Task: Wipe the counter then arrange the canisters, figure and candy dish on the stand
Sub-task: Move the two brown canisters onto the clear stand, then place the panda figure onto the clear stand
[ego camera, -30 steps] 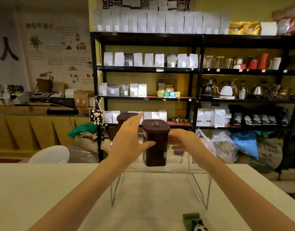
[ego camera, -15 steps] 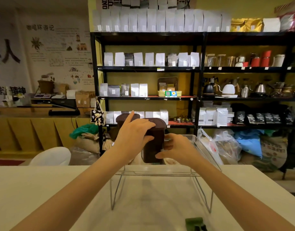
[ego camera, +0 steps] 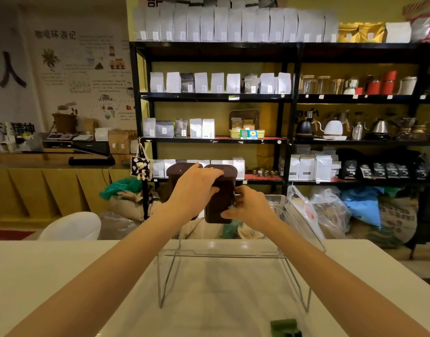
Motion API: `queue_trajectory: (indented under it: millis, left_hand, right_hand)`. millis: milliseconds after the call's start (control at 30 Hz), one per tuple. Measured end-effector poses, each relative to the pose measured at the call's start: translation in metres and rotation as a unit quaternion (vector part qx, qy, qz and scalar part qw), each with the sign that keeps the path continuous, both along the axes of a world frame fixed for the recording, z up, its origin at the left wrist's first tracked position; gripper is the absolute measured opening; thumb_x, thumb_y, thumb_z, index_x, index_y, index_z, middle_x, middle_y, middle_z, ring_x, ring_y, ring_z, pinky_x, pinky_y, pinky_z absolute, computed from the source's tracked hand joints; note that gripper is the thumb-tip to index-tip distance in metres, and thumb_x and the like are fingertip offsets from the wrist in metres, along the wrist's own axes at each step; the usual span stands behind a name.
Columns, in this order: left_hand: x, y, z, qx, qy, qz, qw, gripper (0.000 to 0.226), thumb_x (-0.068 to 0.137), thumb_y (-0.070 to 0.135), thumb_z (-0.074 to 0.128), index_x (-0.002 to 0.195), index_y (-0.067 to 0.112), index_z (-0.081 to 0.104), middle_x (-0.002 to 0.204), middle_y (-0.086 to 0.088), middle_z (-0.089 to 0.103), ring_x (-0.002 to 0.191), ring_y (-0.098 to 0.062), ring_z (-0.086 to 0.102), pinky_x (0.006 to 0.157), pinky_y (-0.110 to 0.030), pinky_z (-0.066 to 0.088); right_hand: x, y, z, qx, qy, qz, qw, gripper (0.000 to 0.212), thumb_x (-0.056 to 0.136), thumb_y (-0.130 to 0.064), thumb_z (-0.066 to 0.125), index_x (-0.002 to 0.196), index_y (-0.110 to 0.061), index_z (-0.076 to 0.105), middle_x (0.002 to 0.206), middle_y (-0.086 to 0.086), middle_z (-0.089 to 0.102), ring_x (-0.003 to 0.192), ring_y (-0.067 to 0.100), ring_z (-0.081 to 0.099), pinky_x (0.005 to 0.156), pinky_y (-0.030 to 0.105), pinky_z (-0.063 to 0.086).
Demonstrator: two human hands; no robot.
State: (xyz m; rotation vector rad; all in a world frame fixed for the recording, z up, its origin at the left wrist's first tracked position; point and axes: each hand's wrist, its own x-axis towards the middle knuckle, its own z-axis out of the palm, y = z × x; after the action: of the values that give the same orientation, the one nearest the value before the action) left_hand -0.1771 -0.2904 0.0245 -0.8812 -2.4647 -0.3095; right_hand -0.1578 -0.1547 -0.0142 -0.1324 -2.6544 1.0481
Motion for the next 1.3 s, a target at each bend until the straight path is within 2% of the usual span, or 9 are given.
queue_trajectory:
  millis: [167, 267, 433, 633, 733, 867, 1000, 1133, 1300]
  left_hand:
    - [-0.006, 0.002, -0.005, -0.005, 0.016, -0.006, 1.000, 0.045, 0.092, 0.023, 0.049, 0.136, 0.017, 0.041, 0.140, -0.004, 0.051, 0.129, -0.020, 0.045, 0.113, -0.032, 0.028]
    - [-0.008, 0.003, -0.007, -0.028, 0.030, 0.000, 0.999, 0.048, 0.092, 0.027, 0.048, 0.138, 0.016, 0.037, 0.144, -0.004, 0.045, 0.133, -0.019, 0.040, 0.115, -0.033, 0.023]
    - [0.000, 0.002, -0.016, -0.070, 0.037, 0.004, 0.997, 0.063, 0.090, 0.038, 0.048, 0.144, 0.018, 0.023, 0.153, -0.004, 0.029, 0.143, -0.019, 0.021, 0.119, -0.043, 0.011]
    - [0.047, 0.004, -0.035, -0.053, 0.040, -0.077, 0.995, 0.051, 0.093, 0.036, 0.039, 0.142, 0.023, 0.030, 0.153, 0.000, 0.028, 0.144, -0.017, 0.018, 0.119, -0.035, 0.012]
    - [0.079, 0.006, -0.047, -0.041, 0.027, -0.139, 0.989, 0.052, 0.092, 0.043, 0.036, 0.140, 0.023, 0.035, 0.150, 0.000, 0.036, 0.141, -0.017, 0.027, 0.113, -0.027, 0.014]
    - [0.112, 0.011, -0.073, -0.053, -0.045, -0.164, 0.984, 0.052, 0.094, 0.040, 0.037, 0.143, 0.026, 0.027, 0.153, 0.006, 0.027, 0.142, -0.011, 0.021, 0.116, -0.026, 0.018]
    - [0.125, 0.017, -0.102, -0.088, -0.086, -0.171, 0.978, 0.047, 0.096, 0.034, 0.035, 0.142, 0.027, 0.028, 0.155, 0.008, 0.023, 0.145, -0.012, 0.010, 0.118, -0.029, 0.010]
    - [0.126, 0.018, -0.125, -0.048, -0.037, -0.201, 0.978, 0.042, 0.094, 0.030, 0.038, 0.134, 0.022, 0.044, 0.148, 0.002, 0.041, 0.142, -0.017, 0.027, 0.117, -0.040, 0.026]
    - [0.117, 0.032, -0.160, -0.077, -0.209, -0.173, 0.959, 0.044, 0.097, 0.026, 0.035, 0.141, 0.026, 0.032, 0.153, 0.005, 0.028, 0.141, -0.012, 0.025, 0.116, -0.027, 0.020]
  right_hand:
    - [0.003, -0.002, -0.003, -0.009, 0.001, 0.026, 1.000, 0.070, 0.082, -0.013, 0.064, 0.140, -0.013, 0.024, 0.136, 0.010, 0.052, 0.123, 0.027, 0.052, 0.100, 0.037, 0.044]
    - [0.007, 0.000, -0.003, 0.003, -0.012, 0.043, 0.999, 0.070, 0.085, -0.016, 0.061, 0.142, -0.015, 0.020, 0.138, 0.009, 0.050, 0.124, 0.026, 0.051, 0.101, 0.036, 0.043]
    - [0.032, 0.006, 0.006, 0.060, 0.002, 0.058, 0.997, 0.054, 0.088, -0.026, 0.057, 0.136, -0.013, 0.036, 0.136, 0.008, 0.052, 0.122, 0.023, 0.051, 0.099, 0.033, 0.042]
    - [0.092, 0.023, 0.014, 0.156, 0.075, 0.065, 0.983, 0.043, 0.089, -0.029, 0.054, 0.129, -0.017, 0.048, 0.129, 0.003, 0.057, 0.117, 0.018, 0.053, 0.099, 0.034, 0.046]
    - [0.131, 0.033, 0.003, 0.169, 0.078, 0.074, 0.980, 0.041, 0.089, -0.031, 0.053, 0.128, -0.022, 0.048, 0.124, -0.001, 0.058, 0.109, 0.013, 0.053, 0.094, 0.029, 0.046]
    - [0.179, 0.043, -0.031, 0.192, 0.031, 0.055, 0.979, 0.048, 0.088, -0.042, 0.050, 0.134, -0.030, 0.041, 0.140, -0.010, 0.046, 0.126, 0.007, 0.041, 0.102, 0.023, 0.033]
    - [0.203, 0.044, -0.066, 0.222, -0.039, 0.054, 0.973, 0.046, 0.089, -0.045, 0.047, 0.132, -0.030, 0.042, 0.141, -0.009, 0.045, 0.125, 0.008, 0.042, 0.102, 0.024, 0.035]
    - [0.209, 0.041, -0.090, 0.222, -0.074, 0.055, 0.971, 0.048, 0.087, -0.049, 0.048, 0.131, -0.028, 0.044, 0.135, -0.007, 0.050, 0.119, 0.011, 0.047, 0.096, 0.028, 0.040]
    - [0.209, 0.034, -0.108, 0.220, -0.073, 0.048, 0.972, 0.050, 0.085, -0.048, 0.051, 0.130, -0.030, 0.042, 0.125, -0.005, 0.054, 0.108, 0.014, 0.053, 0.086, 0.029, 0.044]
